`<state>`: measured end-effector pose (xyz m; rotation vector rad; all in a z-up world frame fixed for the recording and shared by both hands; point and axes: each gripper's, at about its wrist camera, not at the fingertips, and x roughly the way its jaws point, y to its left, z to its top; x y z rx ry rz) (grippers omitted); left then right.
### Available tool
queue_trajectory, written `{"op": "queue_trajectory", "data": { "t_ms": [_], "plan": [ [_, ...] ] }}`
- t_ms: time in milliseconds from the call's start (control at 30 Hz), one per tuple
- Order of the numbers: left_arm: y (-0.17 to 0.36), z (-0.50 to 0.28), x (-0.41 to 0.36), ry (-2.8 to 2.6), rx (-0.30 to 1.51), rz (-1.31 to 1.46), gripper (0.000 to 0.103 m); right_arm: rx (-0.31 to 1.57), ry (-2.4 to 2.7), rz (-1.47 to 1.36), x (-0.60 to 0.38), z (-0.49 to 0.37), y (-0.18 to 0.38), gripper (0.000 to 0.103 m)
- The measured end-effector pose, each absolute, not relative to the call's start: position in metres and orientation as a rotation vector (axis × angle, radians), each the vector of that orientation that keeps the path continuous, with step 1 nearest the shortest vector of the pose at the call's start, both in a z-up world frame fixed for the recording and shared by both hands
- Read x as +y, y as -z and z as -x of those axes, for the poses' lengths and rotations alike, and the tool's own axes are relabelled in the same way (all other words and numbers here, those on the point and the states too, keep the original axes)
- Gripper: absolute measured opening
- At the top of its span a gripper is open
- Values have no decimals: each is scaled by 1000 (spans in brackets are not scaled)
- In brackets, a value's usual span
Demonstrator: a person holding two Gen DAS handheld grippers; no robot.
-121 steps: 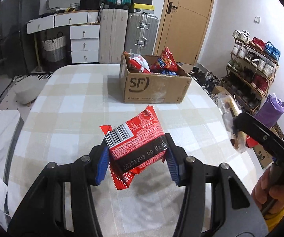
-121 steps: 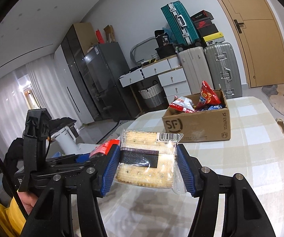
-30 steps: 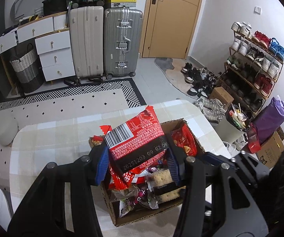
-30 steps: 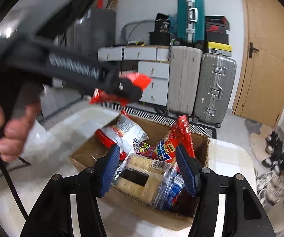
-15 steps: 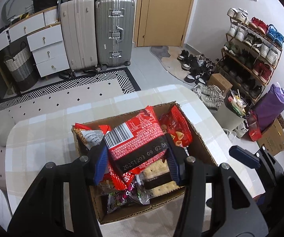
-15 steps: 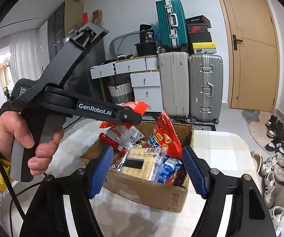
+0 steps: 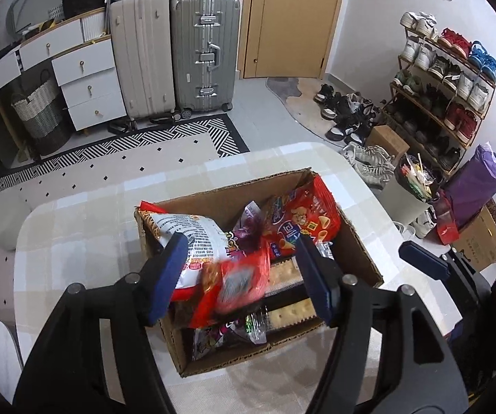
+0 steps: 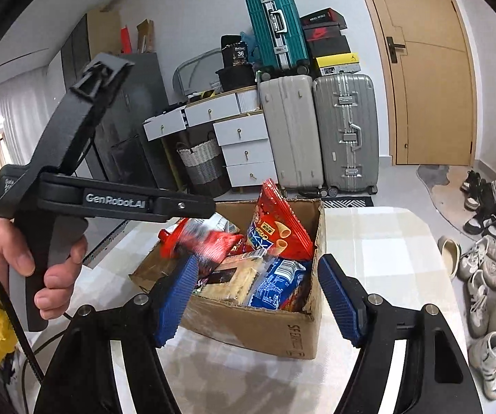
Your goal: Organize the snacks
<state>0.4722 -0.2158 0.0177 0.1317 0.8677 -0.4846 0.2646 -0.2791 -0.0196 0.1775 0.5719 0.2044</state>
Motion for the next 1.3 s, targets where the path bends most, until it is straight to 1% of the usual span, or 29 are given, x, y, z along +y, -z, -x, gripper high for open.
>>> {"op": "queue_trajectory", "data": {
  "t_ms": [133,200,267,300,433,567,667,733,800,867,933,1000,1133,1300],
  "plan": [
    [-29,-460,-204,462,846,-133,63,575,-200,-179,-278,-262,14,73],
    [-37,-447,-196,453,825,-117,67,569,-196,-176,-277,-259,8,73],
    [-45,-433,-185,439,798,-103,76,559,-195,-176,-275,-254,1,73],
    [-50,-423,-179,421,774,-95,79,553,-194,-175,-275,-251,-3,73],
    [-68,-383,-155,391,701,-72,79,522,-195,-161,-271,-233,-23,74],
    [-85,-333,-131,363,627,-57,80,482,-193,-161,-269,-205,-41,81],
    [-97,-302,-114,345,589,-40,82,449,-193,-152,-265,-181,-56,82],
    [-105,-273,-98,328,550,-11,83,426,-197,-140,-262,-163,-65,85],
    [-109,-247,-86,314,504,-5,90,402,-188,-130,-262,-144,-72,90],
    [-110,-219,-74,287,459,-13,103,379,-185,-129,-261,-127,-78,91],
    [-107,-190,-62,254,408,-20,103,361,-179,-137,-262,-109,-81,94],
    [-100,-166,-52,234,368,-28,103,339,-171,-146,-264,-94,-81,100],
    [-73,-143,-37,205,389,-10,103,290,-153,-137,-269,-63,-71,102],
    [-18,-133,-10,177,379,40,103,271,-124,-122,-269,-35,-32,102]
  ]
}}
